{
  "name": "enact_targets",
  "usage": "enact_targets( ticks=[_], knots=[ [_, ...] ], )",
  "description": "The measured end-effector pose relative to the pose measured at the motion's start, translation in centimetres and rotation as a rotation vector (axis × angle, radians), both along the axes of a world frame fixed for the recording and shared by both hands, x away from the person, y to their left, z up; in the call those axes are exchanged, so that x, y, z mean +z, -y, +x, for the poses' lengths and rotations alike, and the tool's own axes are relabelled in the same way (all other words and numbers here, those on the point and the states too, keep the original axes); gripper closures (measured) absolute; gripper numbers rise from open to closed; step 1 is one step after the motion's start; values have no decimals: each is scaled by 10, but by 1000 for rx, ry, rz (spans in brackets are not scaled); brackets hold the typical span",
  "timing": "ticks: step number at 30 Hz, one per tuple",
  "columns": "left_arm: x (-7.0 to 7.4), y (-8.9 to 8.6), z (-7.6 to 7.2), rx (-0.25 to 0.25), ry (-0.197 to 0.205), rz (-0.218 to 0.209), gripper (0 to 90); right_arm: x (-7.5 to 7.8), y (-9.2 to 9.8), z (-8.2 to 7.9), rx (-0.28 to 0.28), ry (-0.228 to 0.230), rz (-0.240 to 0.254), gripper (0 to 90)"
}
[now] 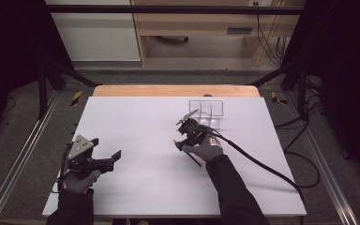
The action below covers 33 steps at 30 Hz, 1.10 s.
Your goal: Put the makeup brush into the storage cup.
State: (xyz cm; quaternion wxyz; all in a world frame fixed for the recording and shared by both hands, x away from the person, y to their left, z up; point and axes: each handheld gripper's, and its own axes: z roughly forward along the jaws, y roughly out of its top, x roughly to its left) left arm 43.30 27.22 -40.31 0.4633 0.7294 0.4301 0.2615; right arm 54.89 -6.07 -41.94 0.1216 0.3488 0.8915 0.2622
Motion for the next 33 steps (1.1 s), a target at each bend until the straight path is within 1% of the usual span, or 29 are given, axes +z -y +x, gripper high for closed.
enact_targets(
  ticks=[2, 4, 5, 6, 10, 13, 14, 17, 19, 23, 24, 28, 30, 33],
  knots=[
    [0, 0, 0, 0, 0, 0, 34, -5, -1, 2, 0, -7, -21, 355],
    [0, 0, 0, 1, 1, -2, 34, -9, -3, 2, 0, -39, -24, 367],
    [0, 0, 0, 1, 1, -2, 34, -10, -3, 3, 8, -37, -29, 370],
    [1, 0, 0, 0, 1, -3, 34, -11, -4, 3, 3, -48, -28, 374],
    [0, 0, 0, -1, 1, -1, 34, -15, -4, 6, 3, -58, -48, 399],
    [0, 0, 0, -3, -1, 1, 35, -16, -4, 7, -2, -68, -51, 424],
    [0, 0, 0, -3, -1, 2, 34, -16, -4, 7, 4, -71, -57, 430],
    [0, 0, 0, -3, -1, 2, 35, -18, -4, 9, 1, -86, -72, 465],
    [0, 0, 0, -3, 0, 1, 35, -20, -5, 9, -6, -106, -80, 494],
    [0, 0, 0, -2, -1, 0, 35, -21, -4, 11, 4, -109, -91, 529],
    [0, 0, 0, -2, -1, 0, 35, -23, -5, 11, 1, -117, -94, 555],
    [0, 0, 0, -3, -2, 2, 35, -26, -6, 11, -1, -139, -106, 597],
    [-1, 0, 0, -2, -2, 1, 35, -27, -6, 12, 10, -141, -118, 622],
    [-1, 0, 0, -2, -3, 1, 35, -28, -6, 12, 13, -149, -122, 656]
  ],
)
